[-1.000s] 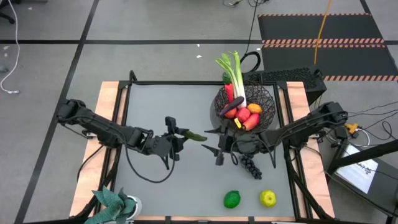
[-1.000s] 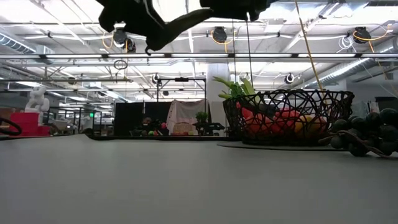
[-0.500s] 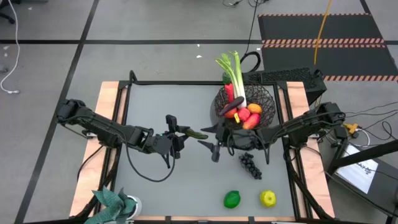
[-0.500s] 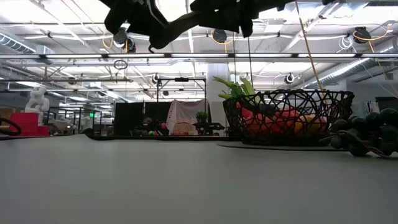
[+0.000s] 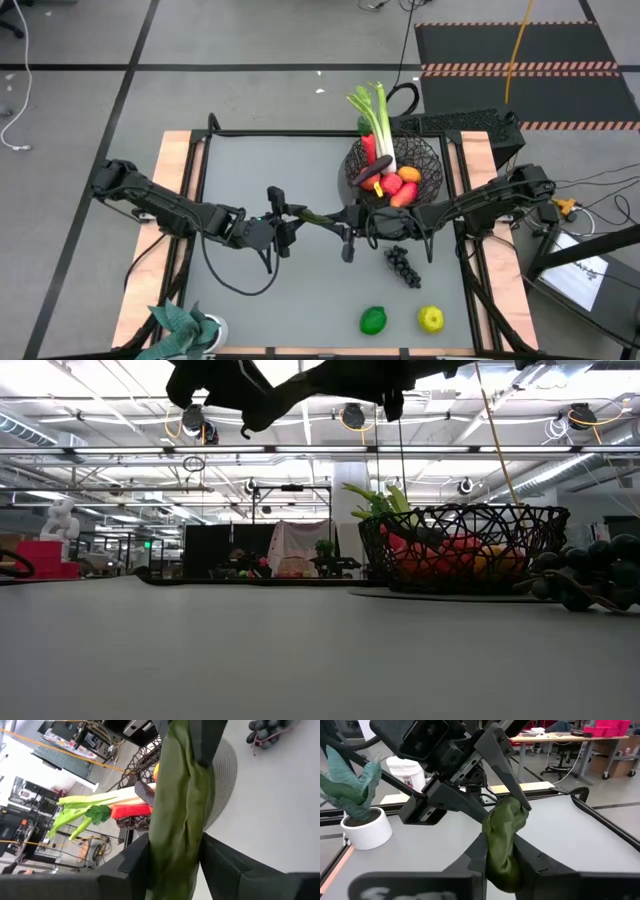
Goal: Build produce basket
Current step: Put the chili pepper into the black wire basket
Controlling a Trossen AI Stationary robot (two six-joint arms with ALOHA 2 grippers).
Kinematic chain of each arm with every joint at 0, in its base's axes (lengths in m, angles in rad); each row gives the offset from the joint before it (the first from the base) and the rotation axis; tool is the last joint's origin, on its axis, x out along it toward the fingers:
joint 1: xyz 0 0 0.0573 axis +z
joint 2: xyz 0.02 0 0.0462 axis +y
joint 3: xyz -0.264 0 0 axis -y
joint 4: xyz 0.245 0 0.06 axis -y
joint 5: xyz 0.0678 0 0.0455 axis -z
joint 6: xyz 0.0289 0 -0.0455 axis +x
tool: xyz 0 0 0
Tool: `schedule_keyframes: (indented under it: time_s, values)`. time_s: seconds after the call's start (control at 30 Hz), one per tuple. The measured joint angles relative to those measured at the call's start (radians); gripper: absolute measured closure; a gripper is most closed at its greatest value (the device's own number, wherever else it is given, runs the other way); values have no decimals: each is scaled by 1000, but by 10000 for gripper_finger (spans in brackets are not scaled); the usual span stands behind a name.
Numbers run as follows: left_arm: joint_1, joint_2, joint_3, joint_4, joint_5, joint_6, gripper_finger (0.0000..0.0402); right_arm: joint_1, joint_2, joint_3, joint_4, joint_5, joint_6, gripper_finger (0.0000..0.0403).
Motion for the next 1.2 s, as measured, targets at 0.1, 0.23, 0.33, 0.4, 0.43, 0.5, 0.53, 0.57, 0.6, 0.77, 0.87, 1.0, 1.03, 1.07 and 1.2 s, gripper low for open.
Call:
schedule_keyframes:
  time_s: [0.1, 0.23, 0.33, 0.4, 0.43, 0.5, 0.53, 0.57, 0.6, 0.77, 0.87, 1.0, 1.03, 1.07, 1.2]
  values:
    - [-13, 0, 0, 10, 4, 0, 220, 0, 0, 0, 1, -4, 0, 360]
    - [-38, 0, 0, 19, -1, 8, 161, 0, 0, 0, 2, -5, -12, 337]
    - [-69, 0, 0, 22, -51, 13, 117, 0, -11, 0, -13, 0, -29, 332]
    - [-94, -7, 0, 21, -100, 15, 93, 0, -27, 0, -43, 3, -44, 335]
    - [-107, -11, 0, 21, -126, 15, 82, 0, -37, -2, -62, 3, -50, 337]
    - [-123, -23, 0, 23, -167, 15, 65, 1, -64, -1, -96, 6, -52, 342]
    - [-132, -32, 0, 15, -186, 14, 59, 1, -83, -1, -131, 8, -53, 343]
    - [-140, -39, 0, 14, -202, 7, 55, 3, -101, -1, -165, 8, -53, 344]
    - [-145, -46, 0, 15, -218, -1, 52, 3, -119, -1, -197, 9, -53, 345]
    - [-164, -80, 0, 14, -242, -73, 51, 22, -227, -1, -431, 138, -28, 343]
    - [-164, -82, 0, 8, -243, -115, 50, 52, -292, -1, -567, 310, 15, 343]
    - [-164, -81, 0, -18, -238, -166, 50, 100, -360, -1, -746, 591, 100, 344]
    - [-164, -81, 0, -27, -237, -183, 50, 108, -370, -1, -797, 659, 129, 344]
    - [-164, -81, 0, -35, -235, -199, 50, 114, -375, -1, -848, 718, 161, 344]
    - [-164, -81, 0, -46, -235, -258, 50, 100, -373, -1, -1033, 824, 268, 345]
